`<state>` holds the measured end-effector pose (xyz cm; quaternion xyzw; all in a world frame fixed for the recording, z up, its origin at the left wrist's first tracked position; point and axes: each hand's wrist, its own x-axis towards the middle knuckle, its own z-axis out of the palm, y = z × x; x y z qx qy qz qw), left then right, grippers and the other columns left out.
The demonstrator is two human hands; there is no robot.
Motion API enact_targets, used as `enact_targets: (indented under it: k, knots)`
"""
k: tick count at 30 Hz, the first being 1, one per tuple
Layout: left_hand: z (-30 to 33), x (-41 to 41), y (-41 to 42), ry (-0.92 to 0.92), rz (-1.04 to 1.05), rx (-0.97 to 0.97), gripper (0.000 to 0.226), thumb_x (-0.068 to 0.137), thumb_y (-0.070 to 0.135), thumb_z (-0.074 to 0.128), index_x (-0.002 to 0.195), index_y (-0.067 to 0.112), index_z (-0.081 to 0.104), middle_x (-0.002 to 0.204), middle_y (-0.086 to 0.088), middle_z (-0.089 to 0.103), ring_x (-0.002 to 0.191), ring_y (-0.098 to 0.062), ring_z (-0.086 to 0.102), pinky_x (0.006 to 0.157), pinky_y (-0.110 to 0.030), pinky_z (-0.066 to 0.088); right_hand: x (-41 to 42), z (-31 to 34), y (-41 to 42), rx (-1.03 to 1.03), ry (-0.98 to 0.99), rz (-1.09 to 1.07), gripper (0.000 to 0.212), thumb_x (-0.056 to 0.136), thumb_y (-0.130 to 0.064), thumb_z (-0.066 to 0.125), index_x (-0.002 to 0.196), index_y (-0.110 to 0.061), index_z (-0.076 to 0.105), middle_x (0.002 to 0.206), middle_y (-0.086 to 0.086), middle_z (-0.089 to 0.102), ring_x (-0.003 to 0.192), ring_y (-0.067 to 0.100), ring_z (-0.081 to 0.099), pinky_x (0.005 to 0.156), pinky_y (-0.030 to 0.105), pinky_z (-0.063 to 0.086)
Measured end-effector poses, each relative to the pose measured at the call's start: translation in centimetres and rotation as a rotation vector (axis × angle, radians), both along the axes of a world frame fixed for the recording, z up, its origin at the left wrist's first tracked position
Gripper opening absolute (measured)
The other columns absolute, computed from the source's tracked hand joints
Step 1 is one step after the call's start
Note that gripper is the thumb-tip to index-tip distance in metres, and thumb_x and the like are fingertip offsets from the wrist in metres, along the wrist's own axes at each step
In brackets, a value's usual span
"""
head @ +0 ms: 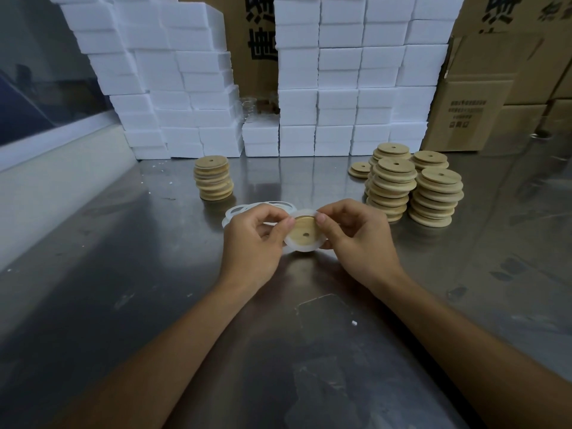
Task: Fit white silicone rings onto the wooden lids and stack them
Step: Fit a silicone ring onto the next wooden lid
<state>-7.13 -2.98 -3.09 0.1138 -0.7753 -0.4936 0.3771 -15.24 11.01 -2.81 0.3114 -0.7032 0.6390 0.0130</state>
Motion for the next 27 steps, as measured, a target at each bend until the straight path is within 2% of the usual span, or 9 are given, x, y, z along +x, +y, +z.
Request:
enact_targets:
  k: [6,8,11,14,20,24,27]
  knots:
    - [-0.06,-0.14,-0.32,-0.008,-0.003,0.098,0.02,0.084,0.008,0.074,0.074,0.024,0.068,0.08,0.003,0.073,0.07,-0.01,0.071,0.06,-0.022,0.056,-0.06,0.04,0.05,0.005,-0.057,0.013,0.002,0.09,-0.006,0.069,0.088,-0.005,0.071,0.084,0.005,0.075,0.074,0.013,0.073,0.061,0.023,0.058]
    - [-0.09,-0.17,-0.39,-0.013,0.007,0.087,0.021,0.084,0.007,0.074,0.074,0.024,0.068,0.079,0.002,0.073,0.07,-0.011,0.071,0.06,-0.022,0.056,-0.15,0.1,0.06,0.001,-0.072,0.019,0.003,0.089,-0.005,0.069,0.088,-0.003,0.07,0.082,0.007,0.075,0.072,0.014,0.073,0.061,0.024,0.059]
    - [-0.14,-0.15,-0.49,-0.015,0.012,0.067,0.023,0.085,0.003,0.073,0.073,0.022,0.068,0.078,0.0,0.073,0.071,-0.015,0.072,0.067,-0.031,0.06,-0.33,0.22,0.07,0.002,-0.1,0.021,0.005,0.089,-0.004,0.07,0.088,0.0,0.071,0.081,0.01,0.075,0.071,0.017,0.073,0.063,0.027,0.06]
    - [-0.11,-0.07,-0.53,-0.016,0.015,0.058,0.024,0.084,0.002,0.073,0.071,0.022,0.067,0.078,0.001,0.073,0.072,-0.015,0.073,0.071,-0.034,0.061,-0.32,0.31,0.07,-0.016,-0.154,0.034,0.004,0.088,-0.003,0.069,0.085,-0.001,0.07,0.078,0.01,0.075,0.068,0.015,0.073,0.062,0.025,0.059]
    - [-0.17,-0.09,-0.51,0.003,0.018,0.021,0.027,0.085,0.003,0.073,0.071,0.025,0.067,0.071,0.01,0.071,0.064,-0.009,0.07,0.065,-0.027,0.06,-0.07,0.43,0.14,-0.038,-0.177,0.042,0.005,0.089,-0.002,0.068,0.084,0.0,0.069,0.077,0.012,0.074,0.068,0.016,0.073,0.06,0.024,0.059]
    - [-0.36,-0.21,-0.68,0.012,0.028,0.03,0.02,0.085,0.009,0.074,0.072,0.023,0.068,0.073,0.003,0.073,0.065,-0.013,0.071,0.064,-0.03,0.059,0.05,0.54,0.16,-0.041,-0.18,0.038,0.005,0.089,-0.002,0.067,0.085,0.001,0.068,0.078,0.013,0.074,0.069,0.016,0.074,0.06,0.024,0.059]
    - [-0.43,-0.18,-0.78,0.013,0.019,0.022,0.02,0.085,0.009,0.074,0.072,0.024,0.068,0.074,0.004,0.073,0.067,-0.012,0.071,0.064,-0.027,0.058,0.08,0.59,0.27,-0.021,-0.165,0.044,0.004,0.089,-0.003,0.068,0.086,0.0,0.068,0.079,0.012,0.075,0.072,0.017,0.074,0.062,0.026,0.06]
